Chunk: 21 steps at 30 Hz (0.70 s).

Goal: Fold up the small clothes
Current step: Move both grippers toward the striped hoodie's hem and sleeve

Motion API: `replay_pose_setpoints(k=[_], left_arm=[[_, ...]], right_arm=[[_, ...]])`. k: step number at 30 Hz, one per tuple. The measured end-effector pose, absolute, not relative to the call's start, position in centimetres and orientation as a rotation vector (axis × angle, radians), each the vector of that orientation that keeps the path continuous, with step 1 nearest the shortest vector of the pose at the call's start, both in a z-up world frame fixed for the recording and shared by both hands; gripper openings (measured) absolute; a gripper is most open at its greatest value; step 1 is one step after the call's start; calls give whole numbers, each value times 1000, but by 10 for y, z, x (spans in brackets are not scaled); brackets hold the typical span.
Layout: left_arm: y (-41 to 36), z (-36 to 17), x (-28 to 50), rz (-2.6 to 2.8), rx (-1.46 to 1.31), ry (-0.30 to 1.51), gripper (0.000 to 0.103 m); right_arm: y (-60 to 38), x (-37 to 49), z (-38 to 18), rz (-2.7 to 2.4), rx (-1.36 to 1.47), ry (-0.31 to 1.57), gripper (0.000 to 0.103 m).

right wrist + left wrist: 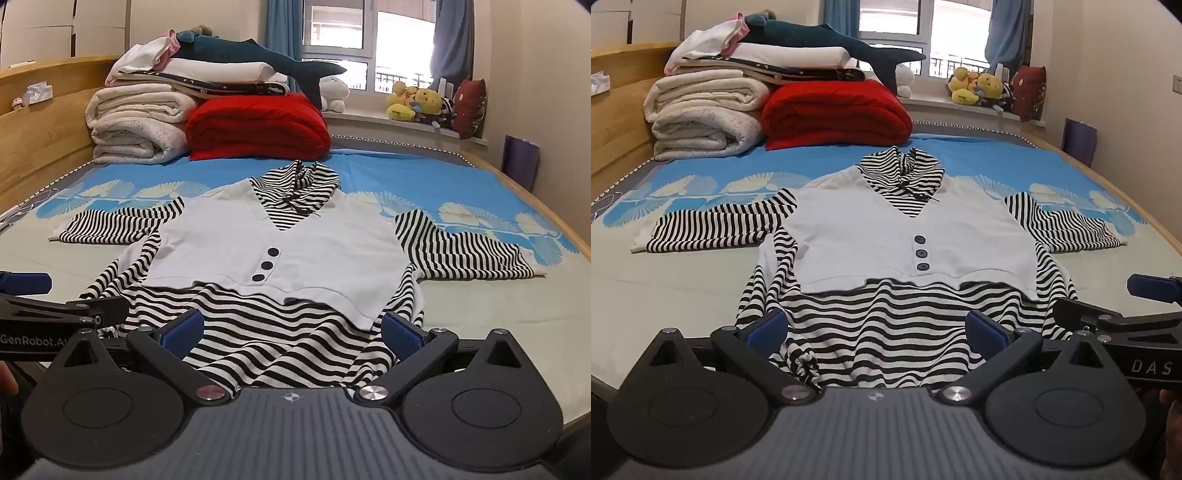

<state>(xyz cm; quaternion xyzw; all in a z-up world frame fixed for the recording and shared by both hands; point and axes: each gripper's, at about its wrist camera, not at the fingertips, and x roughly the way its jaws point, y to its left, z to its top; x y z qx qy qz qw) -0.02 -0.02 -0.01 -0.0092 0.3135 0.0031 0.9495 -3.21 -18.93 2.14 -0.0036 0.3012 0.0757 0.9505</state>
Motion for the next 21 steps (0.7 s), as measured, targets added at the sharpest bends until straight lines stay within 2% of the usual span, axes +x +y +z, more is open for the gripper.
replay_pose_setpoints(k=[17, 21], left_arm=[[-2, -2, -2, 4, -24, 633, 102], [-1, -1, 1, 8, -18, 627, 102]], right_arm=[[-189, -31, 19, 156, -10, 625, 101], [-190, -31, 19, 151, -9, 620, 97]])
